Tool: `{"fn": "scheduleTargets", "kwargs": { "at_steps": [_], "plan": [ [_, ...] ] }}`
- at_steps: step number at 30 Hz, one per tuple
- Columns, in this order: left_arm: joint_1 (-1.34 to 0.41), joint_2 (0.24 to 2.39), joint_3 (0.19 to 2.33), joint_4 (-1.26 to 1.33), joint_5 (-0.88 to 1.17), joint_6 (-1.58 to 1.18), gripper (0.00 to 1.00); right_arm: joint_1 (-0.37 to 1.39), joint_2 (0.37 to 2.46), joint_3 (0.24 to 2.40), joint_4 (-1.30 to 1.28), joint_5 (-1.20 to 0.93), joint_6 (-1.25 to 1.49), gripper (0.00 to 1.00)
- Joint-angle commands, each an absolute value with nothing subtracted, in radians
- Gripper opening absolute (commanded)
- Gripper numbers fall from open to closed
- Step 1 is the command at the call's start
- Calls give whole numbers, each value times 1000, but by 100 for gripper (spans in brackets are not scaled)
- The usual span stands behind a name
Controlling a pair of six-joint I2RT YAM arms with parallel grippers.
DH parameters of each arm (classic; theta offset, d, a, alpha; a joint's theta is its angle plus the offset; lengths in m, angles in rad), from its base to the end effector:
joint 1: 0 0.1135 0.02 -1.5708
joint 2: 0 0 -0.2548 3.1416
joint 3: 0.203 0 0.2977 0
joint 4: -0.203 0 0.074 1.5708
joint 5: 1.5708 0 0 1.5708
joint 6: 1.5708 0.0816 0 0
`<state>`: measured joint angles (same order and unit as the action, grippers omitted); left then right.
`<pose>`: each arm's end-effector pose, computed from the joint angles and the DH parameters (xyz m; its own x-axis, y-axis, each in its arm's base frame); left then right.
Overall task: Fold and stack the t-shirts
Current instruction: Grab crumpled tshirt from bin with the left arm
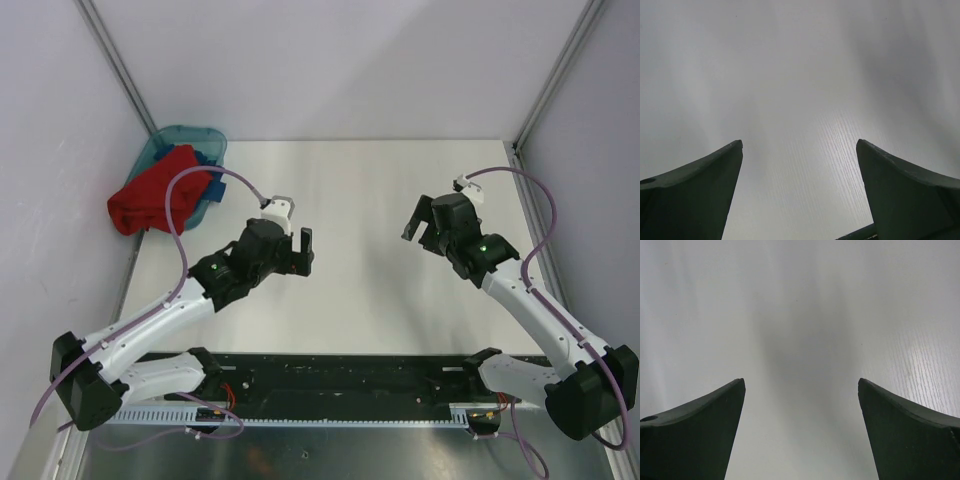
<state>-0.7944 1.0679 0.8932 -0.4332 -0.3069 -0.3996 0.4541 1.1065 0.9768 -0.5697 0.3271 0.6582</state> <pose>0.2414 -0.2106 0.2585 -0.5657 0.0467 -0.8233 0.3108 0.9369 -0.1604 0.2978 0.1162 0.2657 -0.5766 0.3631 -0.7319 0.2001 0.9313 0.3045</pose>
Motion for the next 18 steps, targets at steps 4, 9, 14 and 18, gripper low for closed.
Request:
{"fn": "scheduleTargets", "kwargs": {
  "at_steps": [4,9,14,18],
  "plan": [
    [-793,1027,930,-430,-344,-399,100,449,1092,1015,-566,334,650,99],
    [-763,1052,987,-432,-374,-416,99,449,1103,1015,-568,330,652,99],
    [-648,1116,1078,-429,-424,-460,99,449,1120,1015,-563,320,652,99],
    [-482,1223,1173,-415,-467,-498,99,449,1133,1015,-549,302,651,99]
  ]
}}
